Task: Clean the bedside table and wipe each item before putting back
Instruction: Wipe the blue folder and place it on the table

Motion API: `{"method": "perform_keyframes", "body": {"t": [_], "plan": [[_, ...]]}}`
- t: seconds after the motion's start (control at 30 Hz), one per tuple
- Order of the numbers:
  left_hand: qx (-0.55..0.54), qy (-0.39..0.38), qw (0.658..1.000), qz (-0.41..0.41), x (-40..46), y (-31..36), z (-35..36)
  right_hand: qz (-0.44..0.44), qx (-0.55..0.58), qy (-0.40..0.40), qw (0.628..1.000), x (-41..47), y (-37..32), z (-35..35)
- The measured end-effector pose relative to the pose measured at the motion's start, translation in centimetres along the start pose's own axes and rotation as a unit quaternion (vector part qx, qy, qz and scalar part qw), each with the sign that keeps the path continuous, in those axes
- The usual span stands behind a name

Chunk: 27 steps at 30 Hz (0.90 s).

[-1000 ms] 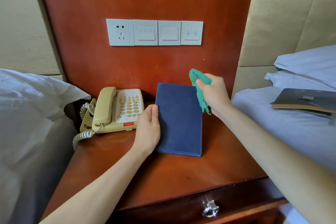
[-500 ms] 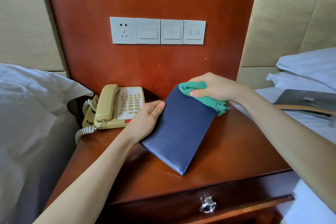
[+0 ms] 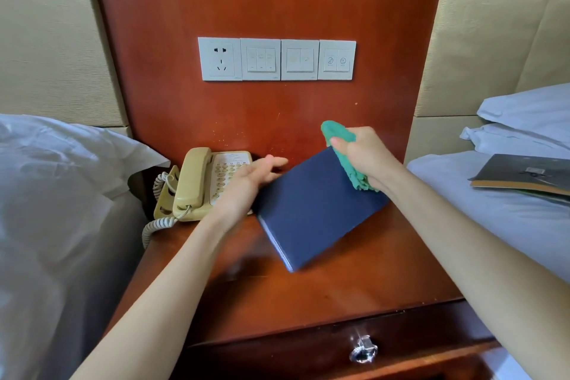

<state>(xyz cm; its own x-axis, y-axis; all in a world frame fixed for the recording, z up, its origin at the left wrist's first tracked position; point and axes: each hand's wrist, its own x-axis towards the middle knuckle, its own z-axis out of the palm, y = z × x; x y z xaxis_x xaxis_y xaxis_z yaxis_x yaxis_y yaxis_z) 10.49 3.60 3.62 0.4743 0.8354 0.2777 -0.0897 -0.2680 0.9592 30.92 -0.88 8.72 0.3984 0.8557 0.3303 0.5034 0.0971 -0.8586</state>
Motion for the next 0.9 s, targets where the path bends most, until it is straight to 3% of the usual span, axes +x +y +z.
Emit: {"method": "perform_keyframes", "body": {"t": [0.07, 0.17, 0.3, 0.37, 0.43, 0.53, 0.6, 0.63, 0.77, 0.9], "plan": [[-0.133, -0.005, 0.990, -0.044, 0.3, 0.0, -0.6, 0.051, 0.099, 0.090, 0.990, 0.1, 0.6, -0.7], [-0.264, -0.063, 0.961, -0.053, 0.3, -0.7, 0.3, 0.132, 0.232, 0.188, 0.945, 0.0, 1.2, -1.1], [-0.251, -0.121, 0.960, -0.027, 0.5, -1.8, 2.7, 0.160, 0.398, 0.284, 0.858, -0.9, 1.3, 0.8], [-0.210, -0.127, 0.969, 0.007, 0.4, -2.4, 3.5, 0.159, 0.439, 0.297, 0.833, -1.7, 1.2, 2.4], [-0.225, -0.069, 0.971, 0.051, 0.5, -3.0, 3.7, 0.141, 0.438, 0.275, 0.844, -2.8, 1.5, 4.2], [-0.304, 0.096, 0.945, 0.066, 0.8, -3.4, 2.7, 0.099, 0.359, 0.197, 0.907, -4.6, 2.6, 6.7], [-0.262, 0.234, 0.936, 0.030, 1.1, -3.3, 1.4, 0.083, 0.288, 0.121, 0.946, -5.6, 3.4, 7.8], [-0.236, 0.267, 0.934, 0.024, 1.2, -3.5, 0.8, 0.078, 0.254, 0.090, 0.960, -6.0, 3.6, 8.1], [-0.153, 0.266, 0.950, 0.060, 1.0, -3.4, -0.1, 0.022, 0.122, 0.042, 0.991, -6.1, 3.8, 6.9], [-0.078, 0.181, 0.977, 0.079, 0.5, -3.1, 1.2, -0.041, 0.063, 0.061, 0.995, -5.0, 3.2, 4.4]]}}
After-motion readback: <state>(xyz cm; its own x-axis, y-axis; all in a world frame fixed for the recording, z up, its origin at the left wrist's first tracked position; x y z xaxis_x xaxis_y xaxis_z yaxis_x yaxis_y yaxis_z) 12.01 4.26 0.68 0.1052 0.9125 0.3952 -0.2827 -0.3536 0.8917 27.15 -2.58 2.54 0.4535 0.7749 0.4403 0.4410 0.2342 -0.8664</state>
